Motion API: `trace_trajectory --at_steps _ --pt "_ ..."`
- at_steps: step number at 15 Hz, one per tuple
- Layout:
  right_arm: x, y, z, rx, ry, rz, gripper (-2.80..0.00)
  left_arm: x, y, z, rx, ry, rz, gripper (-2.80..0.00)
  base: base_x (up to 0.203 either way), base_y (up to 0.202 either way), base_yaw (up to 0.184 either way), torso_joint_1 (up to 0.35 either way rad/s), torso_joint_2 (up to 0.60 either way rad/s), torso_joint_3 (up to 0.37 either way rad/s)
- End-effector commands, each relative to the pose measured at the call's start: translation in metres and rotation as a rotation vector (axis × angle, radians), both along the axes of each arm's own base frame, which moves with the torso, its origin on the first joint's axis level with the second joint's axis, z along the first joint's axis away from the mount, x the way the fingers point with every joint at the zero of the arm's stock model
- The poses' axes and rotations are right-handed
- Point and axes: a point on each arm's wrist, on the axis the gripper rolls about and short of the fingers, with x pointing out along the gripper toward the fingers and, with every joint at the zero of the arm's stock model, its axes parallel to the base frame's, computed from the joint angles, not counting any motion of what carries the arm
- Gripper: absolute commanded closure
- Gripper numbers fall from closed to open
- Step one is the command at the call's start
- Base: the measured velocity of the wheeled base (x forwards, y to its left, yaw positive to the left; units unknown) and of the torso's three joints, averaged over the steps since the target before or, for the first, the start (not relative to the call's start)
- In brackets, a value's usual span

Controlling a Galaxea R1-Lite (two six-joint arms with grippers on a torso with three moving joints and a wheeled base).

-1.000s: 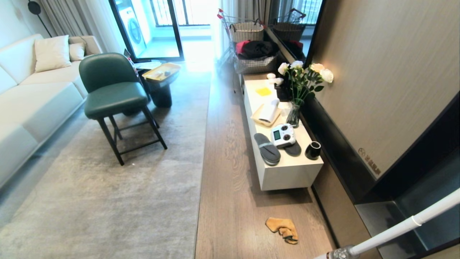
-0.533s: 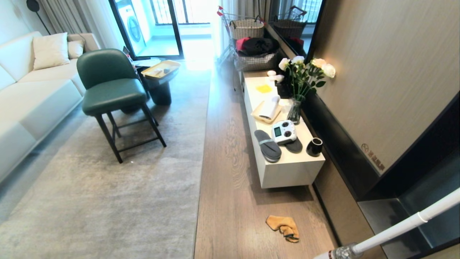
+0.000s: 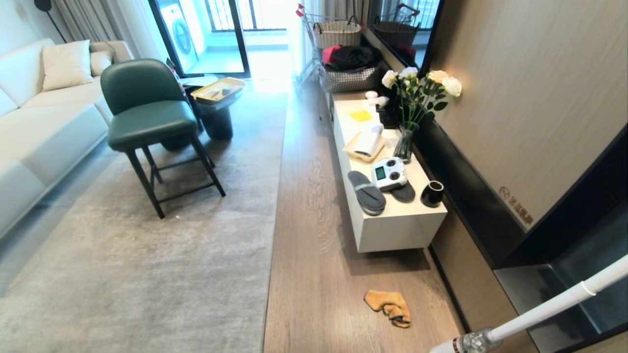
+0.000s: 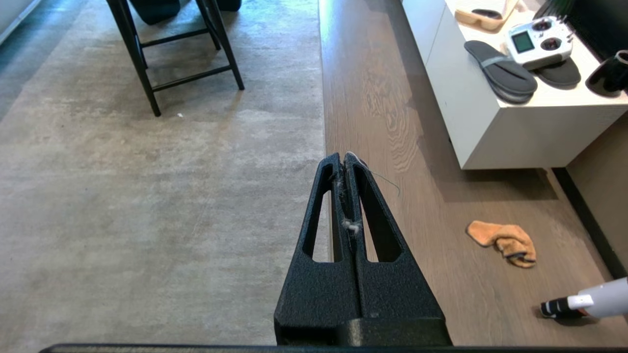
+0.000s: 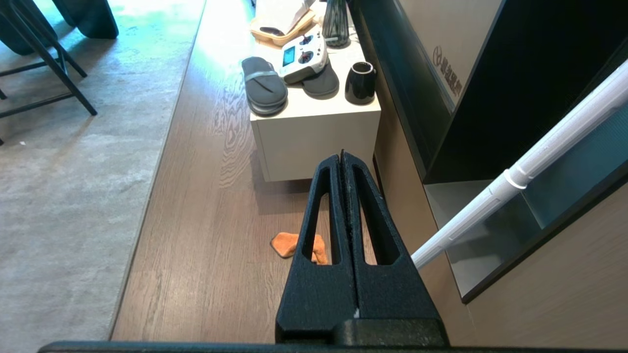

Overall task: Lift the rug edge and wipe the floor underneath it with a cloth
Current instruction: Pick up the rag

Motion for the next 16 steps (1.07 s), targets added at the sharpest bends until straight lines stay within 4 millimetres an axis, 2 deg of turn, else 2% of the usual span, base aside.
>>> trace_trajectory --at_steps 1,16 --pt "0.0001 0.0 0.0 0.0 0.001 0.0 0.0 0.0 0.0 0.0 0.0 0.0 0.002 0.0 0.0 0.0 0.0 -0.169 0.43 0.267" --pt "0.0001 0.0 0.0 0.0 0.001 0.0 0.0 0.0 0.0 0.0 0.0 0.0 0.002 0.0 0.0 0.0 0.0 -0.163 0.52 0.347"
